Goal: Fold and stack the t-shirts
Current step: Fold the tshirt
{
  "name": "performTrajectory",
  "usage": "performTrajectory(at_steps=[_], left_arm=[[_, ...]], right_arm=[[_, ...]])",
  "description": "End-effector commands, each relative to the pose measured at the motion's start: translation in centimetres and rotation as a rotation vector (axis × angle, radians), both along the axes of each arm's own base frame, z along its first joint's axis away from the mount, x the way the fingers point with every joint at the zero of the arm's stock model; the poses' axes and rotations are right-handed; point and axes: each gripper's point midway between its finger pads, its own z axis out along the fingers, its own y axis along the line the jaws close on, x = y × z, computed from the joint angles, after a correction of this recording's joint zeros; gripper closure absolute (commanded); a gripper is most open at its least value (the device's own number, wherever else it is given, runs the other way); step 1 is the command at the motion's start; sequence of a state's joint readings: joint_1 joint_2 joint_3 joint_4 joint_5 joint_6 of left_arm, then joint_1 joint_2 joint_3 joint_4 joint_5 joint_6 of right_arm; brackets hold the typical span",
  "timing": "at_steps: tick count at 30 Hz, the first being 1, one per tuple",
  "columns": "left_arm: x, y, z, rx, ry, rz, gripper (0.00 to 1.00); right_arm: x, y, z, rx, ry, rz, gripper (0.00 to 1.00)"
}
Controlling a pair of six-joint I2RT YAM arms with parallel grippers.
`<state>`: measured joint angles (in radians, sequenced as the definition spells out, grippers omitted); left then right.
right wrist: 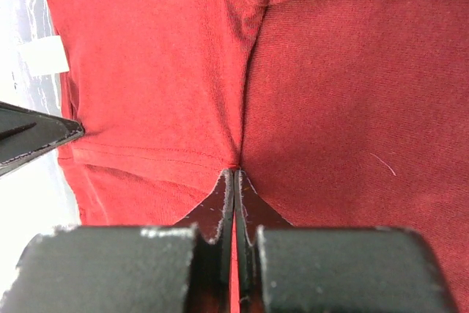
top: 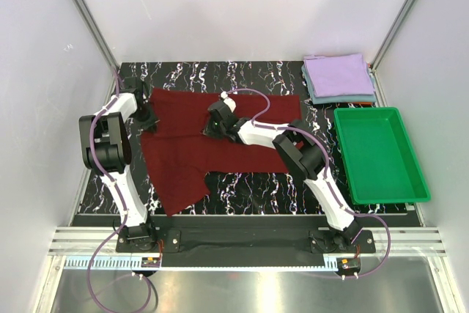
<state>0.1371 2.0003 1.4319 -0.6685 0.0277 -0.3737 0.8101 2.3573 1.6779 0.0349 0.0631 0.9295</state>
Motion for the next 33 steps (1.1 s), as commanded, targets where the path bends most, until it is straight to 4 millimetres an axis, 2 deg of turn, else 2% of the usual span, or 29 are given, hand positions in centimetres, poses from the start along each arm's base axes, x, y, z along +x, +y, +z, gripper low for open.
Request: performTrajectory(at_steps=[1, 3, 5, 6, 7, 8, 9, 10, 11, 12, 13, 14, 15, 16, 17, 18, 19, 20, 21, 22, 23, 24, 25, 26, 27, 30, 31, 33], left_arm=[[0.6, 0.9, 0.5, 0.047, -0.002, 0.021, 0.97], [0.2, 1.1, 1.1, 0.058, 0.009, 0.03, 0.75], [-0.7, 1.6, 1.8, 0.087, 0.019, 0.053, 0.65], [-1.4, 2.2, 2.0, 0.123, 0.029, 0.077, 0.59], [-1.6, 2.5, 3.5, 0.143, -0.003, 0.091, 0.57], [-2.0, 2.8, 4.2, 0.162, -0.01, 0.105, 0.56], [-3.0, 3.1, 4.1, 0.179, 0.0, 0.138, 0.51], [-3.7, 3.7, 6.0, 0.219, -0.035, 0.169, 0.51], [-4.5, 3.9, 6.3, 0.23, -0.038, 0.189, 0.5], [-5.1, 3.9, 7.1, 0.228, -0.058, 0.24, 0.5], [-6.8, 3.7, 6.4, 0.223, -0.034, 0.261, 0.48], [-7.5, 3.4, 8.2, 0.205, -0.092, 0.282, 0.48], [-8.3, 2.9, 8.5, 0.176, -0.107, 0.33, 0.48], [-10.0, 1.7, 7.1, 0.125, -0.082, 0.323, 0.5], [-10.8, 0.9, 8.4, 0.083, -0.131, 0.326, 0.5], [-11.8, -0.1, 7.9, 0.031, -0.121, 0.358, 0.51], [-13.6, -1.0, 6.4, 0.002, -0.089, 0.349, 0.54], [-14.7, -1.4, 5.9, -0.015, -0.073, 0.358, 0.54], [-15.7, -1.8, 6.0, -0.036, -0.087, 0.399, 0.54], [-16.5, -2.5, 5.4, -0.074, -0.077, 0.413, 0.54], [-18.9, -3.0, 3.0, -0.091, -0.012, 0.448, 0.53], [-19.6, -3.4, 2.6, -0.121, -0.003, 0.53, 0.54], [-20.4, -4.0, 1.9, -0.15, 0.015, 0.554, 0.55], [-21.7, -5.0, 0.7, -0.185, 0.053, 0.564, 0.58], [-22.0, -5.9, 0.5, -0.236, 0.06, 0.612, 0.58], [-23.5, -6.5, -0.2, -0.249, 0.107, 0.682, 0.6], [-24.6, -5.9, -0.2, -0.191, 0.128, 0.703, 0.6], [-24.8, -4.6, 0.3, -0.083, 0.112, 0.732, 0.61]], right_arm=[[0.0, 0.8, 4.2, 0.042, -0.069, 0.02, 1.0], [-0.2, 1.1, 4.5, 0.06, -0.058, 0.038, 0.83], [-0.6, 1.2, 4.9, 0.066, -0.052, 0.048, 0.66], [-0.7, 1.1, 6.2, 0.081, -0.065, 0.048, 0.6], [-1.1, 0.5, 6.1, 0.071, -0.06, 0.043, 0.55], [-1.3, 0.1, 6.4, 0.067, -0.06, 0.039, 0.53], [-1.6, -0.3, 8.3, 0.083, -0.075, 0.03, 0.51], [-1.9, -1.2, 8.0, 0.063, -0.065, 0.016, 0.51], [-2.6, -2.0, 9.4, 0.053, -0.06, 0.01, 0.5], [-2.8, -2.7, 9.8, 0.038, -0.058, -0.005, 0.47], [-3.4, -3.4, 9.8, 0.023, -0.046, -0.012, 0.46], [-4.1, -4.4, 11.2, 0.016, -0.038, -0.024, 0.46], [-4.4, -5.2, 11.6, 0.003, -0.036, -0.037, 0.46], [-5.1, -6.0, 11.1, -0.018, -0.019, -0.04, 0.46], [-5.6, -6.7, 11.2, -0.029, -0.012, -0.046, 0.46], [-6.2, -7.8, 11.9, -0.041, -0.014, -0.058, 0.46], [-7.2, -8.9, 10.7, -0.071, 0.009, -0.062, 0.46], [-7.8, -9.7, 10.2, -0.088, 0.022, -0.07, 0.47], [-8.3, -10.4, 11.2, -0.076, 0.013, -0.081, 0.48], [-9.2, -11.9, 9.5, -0.116, 0.037, -0.096, 0.48], [-9.6, -12.5, 10.5, -0.094, 0.025, -0.109, 0.5], [-10.0, -13.1, 10.3, -0.096, 0.024, -0.119, 0.5], [-10.8, -14.0, 9.0, -0.113, 0.04, -0.124, 0.51], [-10.9, -14.3, 9.9, -0.088, 0.023, -0.133, 0.53], [-11.4, -14.9, 9.3, -0.102, 0.027, -0.137, 0.53], [-11.5, -15.4, 9.8, -0.101, 0.011, -0.137, 0.54], [-11.5, -15.5, 9.7, -0.107, 0.01, -0.136, 0.54], [-11.6, -15.6, 9.7, -0.114, 0.007, -0.129, 0.54]])
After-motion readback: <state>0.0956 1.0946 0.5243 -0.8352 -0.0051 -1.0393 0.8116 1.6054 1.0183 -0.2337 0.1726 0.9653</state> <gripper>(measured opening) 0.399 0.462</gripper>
